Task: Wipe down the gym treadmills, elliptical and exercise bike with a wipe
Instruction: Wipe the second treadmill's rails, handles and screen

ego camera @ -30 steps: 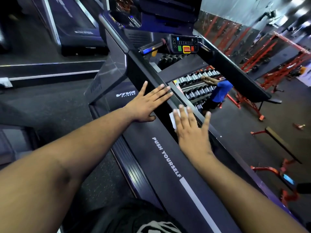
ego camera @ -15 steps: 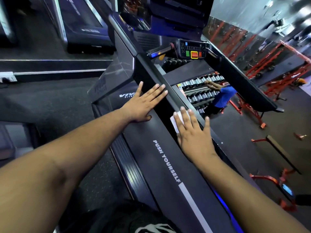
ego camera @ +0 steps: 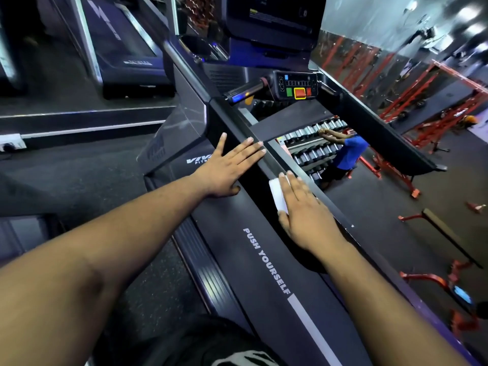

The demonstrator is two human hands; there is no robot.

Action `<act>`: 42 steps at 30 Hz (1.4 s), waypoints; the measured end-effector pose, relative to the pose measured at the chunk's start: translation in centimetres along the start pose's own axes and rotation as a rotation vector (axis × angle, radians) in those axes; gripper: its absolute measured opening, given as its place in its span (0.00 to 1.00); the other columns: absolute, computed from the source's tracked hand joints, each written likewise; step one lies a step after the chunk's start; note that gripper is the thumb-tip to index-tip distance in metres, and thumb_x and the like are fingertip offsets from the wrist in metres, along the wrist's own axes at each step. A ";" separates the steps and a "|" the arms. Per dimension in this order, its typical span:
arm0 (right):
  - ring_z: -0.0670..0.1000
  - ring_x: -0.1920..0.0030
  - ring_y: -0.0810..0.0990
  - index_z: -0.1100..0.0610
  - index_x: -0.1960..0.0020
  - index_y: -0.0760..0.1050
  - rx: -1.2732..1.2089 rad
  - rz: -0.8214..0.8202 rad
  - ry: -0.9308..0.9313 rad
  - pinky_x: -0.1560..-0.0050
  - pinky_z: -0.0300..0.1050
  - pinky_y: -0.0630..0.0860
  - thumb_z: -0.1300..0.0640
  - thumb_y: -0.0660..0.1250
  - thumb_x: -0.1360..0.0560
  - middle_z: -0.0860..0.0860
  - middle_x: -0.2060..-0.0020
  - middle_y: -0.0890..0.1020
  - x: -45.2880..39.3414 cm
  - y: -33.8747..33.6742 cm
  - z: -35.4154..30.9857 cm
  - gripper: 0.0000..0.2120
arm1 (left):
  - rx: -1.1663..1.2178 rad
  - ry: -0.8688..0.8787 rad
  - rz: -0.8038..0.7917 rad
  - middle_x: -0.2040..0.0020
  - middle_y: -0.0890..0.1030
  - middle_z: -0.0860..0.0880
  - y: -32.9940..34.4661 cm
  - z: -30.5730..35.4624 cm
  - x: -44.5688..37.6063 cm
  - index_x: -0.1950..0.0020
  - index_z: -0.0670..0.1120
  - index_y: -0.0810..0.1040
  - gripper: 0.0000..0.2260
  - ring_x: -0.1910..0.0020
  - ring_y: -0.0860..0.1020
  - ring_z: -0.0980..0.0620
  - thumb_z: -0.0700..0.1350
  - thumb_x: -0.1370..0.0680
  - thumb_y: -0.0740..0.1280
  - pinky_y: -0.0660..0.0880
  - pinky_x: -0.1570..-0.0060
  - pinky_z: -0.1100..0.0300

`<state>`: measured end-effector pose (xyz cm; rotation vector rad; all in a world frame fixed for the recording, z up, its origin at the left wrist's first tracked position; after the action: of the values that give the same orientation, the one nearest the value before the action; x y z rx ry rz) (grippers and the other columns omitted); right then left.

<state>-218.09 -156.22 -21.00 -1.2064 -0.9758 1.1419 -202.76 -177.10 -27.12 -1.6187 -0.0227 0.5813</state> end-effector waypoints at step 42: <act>0.49 0.18 0.50 0.52 0.17 0.44 -0.130 -0.006 -0.036 0.24 0.57 0.64 0.41 0.45 0.21 0.49 0.17 0.50 -7.2 -0.4 -1.4 0.36 | 0.110 -0.017 0.017 0.16 0.49 0.53 0.9 -5.0 -1.9 0.16 0.52 0.44 0.57 0.17 0.41 0.51 0.52 0.36 0.77 0.41 0.27 0.25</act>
<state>-218.02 -163.55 -20.63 -1.2893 -1.0940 1.1131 -202.79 -182.55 -27.17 -1.5085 0.0103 0.5992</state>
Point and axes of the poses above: each hand's wrist, its own x-axis away from the middle knuckle, its own y-axis out of the palm, z = x × y, the point moved 1 cm from there along -x, towards the middle knuckle
